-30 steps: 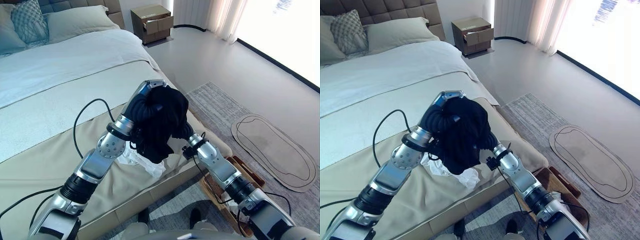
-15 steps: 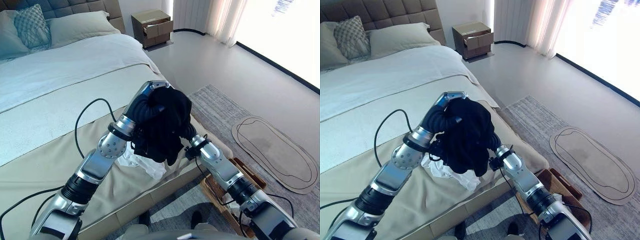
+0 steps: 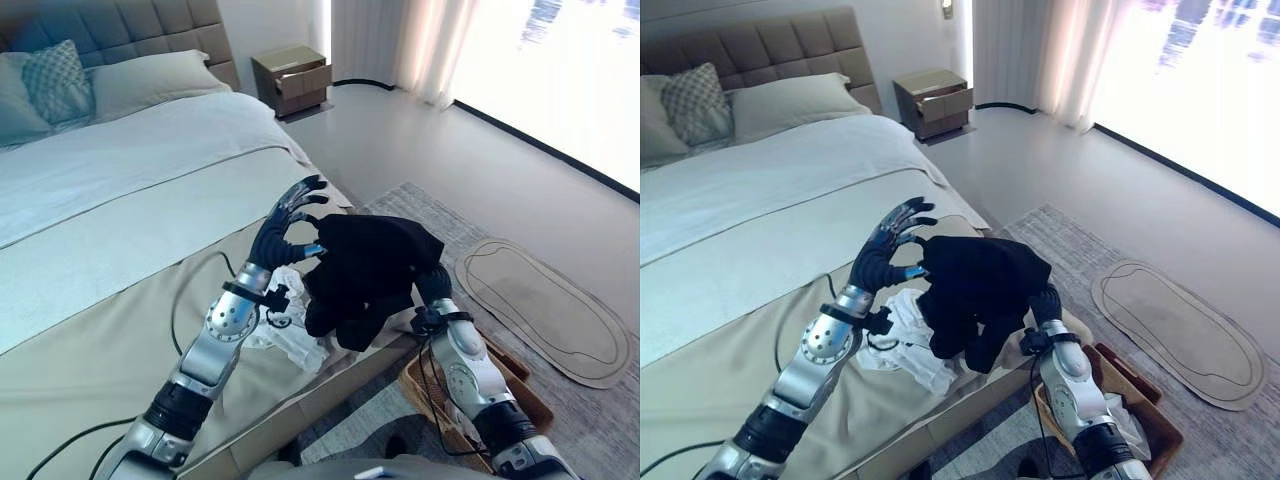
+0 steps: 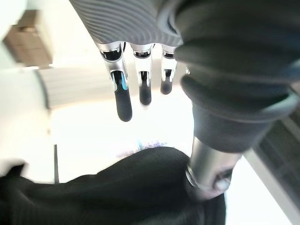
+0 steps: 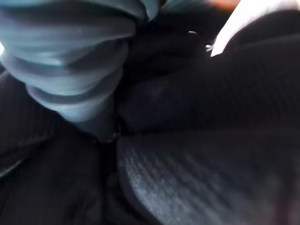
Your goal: Pick up clothes into the bucket
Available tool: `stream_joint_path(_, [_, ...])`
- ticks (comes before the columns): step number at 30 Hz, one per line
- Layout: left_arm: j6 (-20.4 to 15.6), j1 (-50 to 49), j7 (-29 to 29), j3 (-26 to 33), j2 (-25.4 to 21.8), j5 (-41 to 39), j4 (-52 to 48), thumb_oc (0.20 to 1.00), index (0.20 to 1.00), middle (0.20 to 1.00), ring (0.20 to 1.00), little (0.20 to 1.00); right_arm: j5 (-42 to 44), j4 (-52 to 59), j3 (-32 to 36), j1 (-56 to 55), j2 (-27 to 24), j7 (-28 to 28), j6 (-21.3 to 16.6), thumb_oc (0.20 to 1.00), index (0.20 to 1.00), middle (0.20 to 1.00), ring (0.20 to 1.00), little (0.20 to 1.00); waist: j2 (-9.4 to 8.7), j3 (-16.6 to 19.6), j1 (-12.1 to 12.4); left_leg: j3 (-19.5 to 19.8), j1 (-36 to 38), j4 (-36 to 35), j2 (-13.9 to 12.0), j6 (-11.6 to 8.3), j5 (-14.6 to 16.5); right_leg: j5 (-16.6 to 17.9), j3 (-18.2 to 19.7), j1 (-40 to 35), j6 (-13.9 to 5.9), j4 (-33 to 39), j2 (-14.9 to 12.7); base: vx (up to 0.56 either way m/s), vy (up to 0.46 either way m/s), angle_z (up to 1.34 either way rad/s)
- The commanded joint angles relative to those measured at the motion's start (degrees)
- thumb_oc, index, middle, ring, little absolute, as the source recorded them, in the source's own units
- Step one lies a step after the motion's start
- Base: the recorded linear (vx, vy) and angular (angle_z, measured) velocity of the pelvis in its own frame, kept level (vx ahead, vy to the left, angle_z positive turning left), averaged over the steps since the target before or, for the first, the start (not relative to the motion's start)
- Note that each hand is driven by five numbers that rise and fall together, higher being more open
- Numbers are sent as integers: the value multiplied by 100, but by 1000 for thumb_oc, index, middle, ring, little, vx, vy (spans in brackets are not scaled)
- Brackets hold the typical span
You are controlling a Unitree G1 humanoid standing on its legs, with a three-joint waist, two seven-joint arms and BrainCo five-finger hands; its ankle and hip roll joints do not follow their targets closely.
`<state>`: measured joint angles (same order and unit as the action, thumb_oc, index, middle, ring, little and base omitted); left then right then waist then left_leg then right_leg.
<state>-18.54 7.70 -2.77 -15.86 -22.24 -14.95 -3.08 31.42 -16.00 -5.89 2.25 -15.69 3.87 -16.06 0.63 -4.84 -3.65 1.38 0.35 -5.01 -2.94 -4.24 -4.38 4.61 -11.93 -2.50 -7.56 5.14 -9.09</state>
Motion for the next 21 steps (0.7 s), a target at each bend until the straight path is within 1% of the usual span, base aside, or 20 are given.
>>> stream_joint_path(1, [-291, 9, 131, 348, -176, -155, 302, 1000, 1000, 1000, 1000, 1000, 168, 267, 514, 275, 47, 147, -670, 200, 200, 200, 200, 200, -358, 116, 21, -270, 91, 427, 30, 156, 599, -11, -16, 73, -279, -205, -284, 10, -8, -4])
stream_joint_path(3, [-285, -110, 162, 393, -228, -51, 340, 1000, 1000, 1000, 1000, 1000, 198, 275, 645, 219, 50, 170, -687, 200, 200, 200, 200, 200, -361, 129, 19, -272, 90, 426, 28, 155, 604, -14, -16, 76, -280, -203, -282, 2, -8, -9])
stream_joint_path(4, [-304, -295, 235, 496, -292, 12, 413, 1000, 1000, 1000, 1000, 1000, 190, 318, 932, 178, 14, 276, -757, 200, 200, 200, 200, 200, -363, 127, 10, -272, 88, 429, 29, 154, 608, -20, -4, 72, -281, -202, -281, -1, -7, -9])
stream_joint_path(8, [-305, -689, 453, 642, -284, -106, 444, 1000, 1000, 1000, 1000, 1000, 279, 330, 1424, 153, 6, 445, -907, 200, 200, 200, 200, 200, -370, 141, 5, -288, 112, 436, 33, 165, 634, -22, 28, 64, -287, -204, -279, 0, -1, -1])
stream_joint_path(10, [-328, -771, 529, 690, -290, -148, 469, 1000, 1000, 1000, 1000, 1000, 210, 296, 1591, 138, -51, 533, -956, 200, 200, 200, 200, 200, -385, 136, -8, -296, 68, 463, 60, 180, 590, 22, 51, 111, -285, -228, -300, -23, 8, -3])
stream_joint_path(11, [-327, -774, 530, 689, -291, -149, 471, 1000, 1000, 1000, 1000, 1000, 208, 295, 1589, 135, -50, 534, -955, 200, 200, 200, 200, 200, -375, 150, -5, -294, 95, 452, 46, 174, 641, -19, 51, 86, -294, -218, -286, -56, 23, -1])
stream_joint_path(13, [-376, -858, 538, 745, -345, 33, 486, 1000, 1000, 1000, 1000, 1000, 59, 394, 1899, 105, -159, 701, -1023, 200, 200, 200, 200, 200, -391, 133, -43, -298, 25, 537, 92, 197, 628, 27, 98, 155, -305, -270, -327, -30, 21, -2])
stream_joint_path(15, [-396, -878, 516, 692, -341, 190, 678, 1000, 1000, 1000, 1000, 1000, -13, 458, 2141, 97, -242, 827, -1071, 200, 200, 200, 200, 200, -410, 117, -87, -333, 5, 653, 128, 231, 704, 43, 145, 176, -335, -311, -370, -15, 51, -5])
stream_joint_path(17, [-398, -899, 574, 632, -310, 139, 859, 1000, 1000, 1000, 1000, 1000, -72, 437, 2223, 118, -307, 940, -1109, 200, 200, 200, 200, 200, -415, 86, -107, -372, -3, 746, 181, 277, 784, 62, 225, 187, -359, -335, -415, -22, 69, -11])
stream_joint_path(18, [-419, -908, 567, 589, -304, 216, 1052, 1000, 1000, 1000, 1000, 1000, -89, 363, 2326, 113, -387, 998, -1112, 200, 200, 200, 200, 200, -420, 68, -144, -406, -7, 797, 210, 304, 822, 74, 268, 210, -374, -364, -445, -34, 88, -16])
stream_joint_path(20, [-447, -879, 533, 547, -312, 319, 1171, 1000, 1000, 1000, 1000, 1000, -135, 382, 2364, 127, -432, 1060, -1123, 200, 200, 200, 200, 200, -414, 41, -141, -456, -30, 860, 248, 332, 866, 85, 327, 252, -402, -397, -476, -22, 89, -18])
stream_joint_path(21, [-404, -895, 438, 476, -279, 480, 1468, 1000, 1000, 1000, 1000, 1000, -214, 426, 2472, 156, -524, 1158, -1126, 200, 200, 200, 200, 200, -389, -17, -178, -525, -24, 934, 326, 397, 984, 58, 400, 295, -452, -493, -538, -23, 133, -26])
